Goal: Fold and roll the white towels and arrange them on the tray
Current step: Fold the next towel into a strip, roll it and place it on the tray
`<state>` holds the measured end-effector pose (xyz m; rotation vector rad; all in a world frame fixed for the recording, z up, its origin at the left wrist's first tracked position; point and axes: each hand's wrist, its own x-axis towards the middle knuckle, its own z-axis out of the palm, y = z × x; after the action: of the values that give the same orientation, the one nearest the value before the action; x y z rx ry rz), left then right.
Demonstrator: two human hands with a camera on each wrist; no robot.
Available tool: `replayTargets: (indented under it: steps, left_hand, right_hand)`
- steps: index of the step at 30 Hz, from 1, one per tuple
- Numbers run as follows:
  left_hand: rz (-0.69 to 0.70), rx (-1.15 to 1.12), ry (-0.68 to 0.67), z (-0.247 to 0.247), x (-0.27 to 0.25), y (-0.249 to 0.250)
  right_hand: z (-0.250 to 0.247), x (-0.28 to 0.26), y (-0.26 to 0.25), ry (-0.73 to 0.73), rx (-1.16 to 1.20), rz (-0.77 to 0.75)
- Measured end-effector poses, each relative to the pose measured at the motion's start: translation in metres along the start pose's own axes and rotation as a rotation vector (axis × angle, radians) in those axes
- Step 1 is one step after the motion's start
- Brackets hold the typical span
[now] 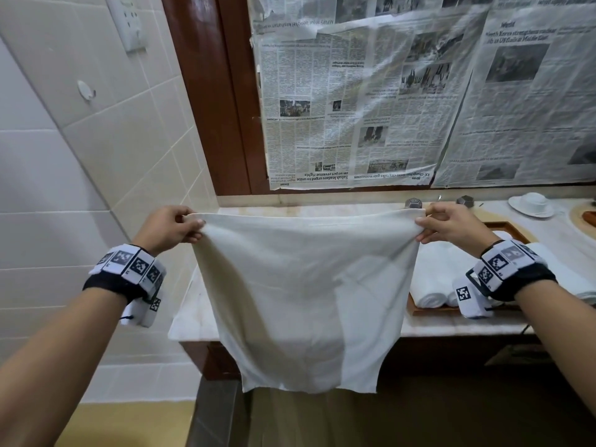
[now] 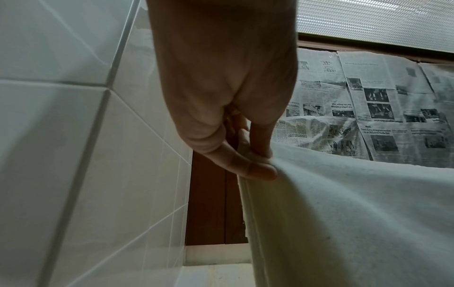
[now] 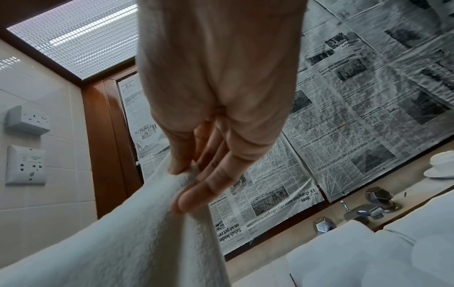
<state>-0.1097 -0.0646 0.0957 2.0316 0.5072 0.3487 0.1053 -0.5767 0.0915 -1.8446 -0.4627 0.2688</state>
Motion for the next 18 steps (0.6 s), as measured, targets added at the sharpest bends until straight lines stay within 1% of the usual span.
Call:
replayTargets:
  steps: [9, 15, 18]
  left_hand:
    - [0.047, 0.049, -0.018, 0.008, 0.042, -0.018]
    - [0.066, 0.109, 0.011, 0.009, 0.058, -0.029]
    - [0.055, 0.098, 0.026, 0.014, 0.067, -0.033]
  right_hand:
    - [0.031, 0.026, 0.008, 0.095, -0.098, 0.022]
    - [0.044, 0.033, 0.013, 0.154, -0.104, 0.039]
    - [0.045, 0.040, 0.018, 0.163, -0.118, 0.053]
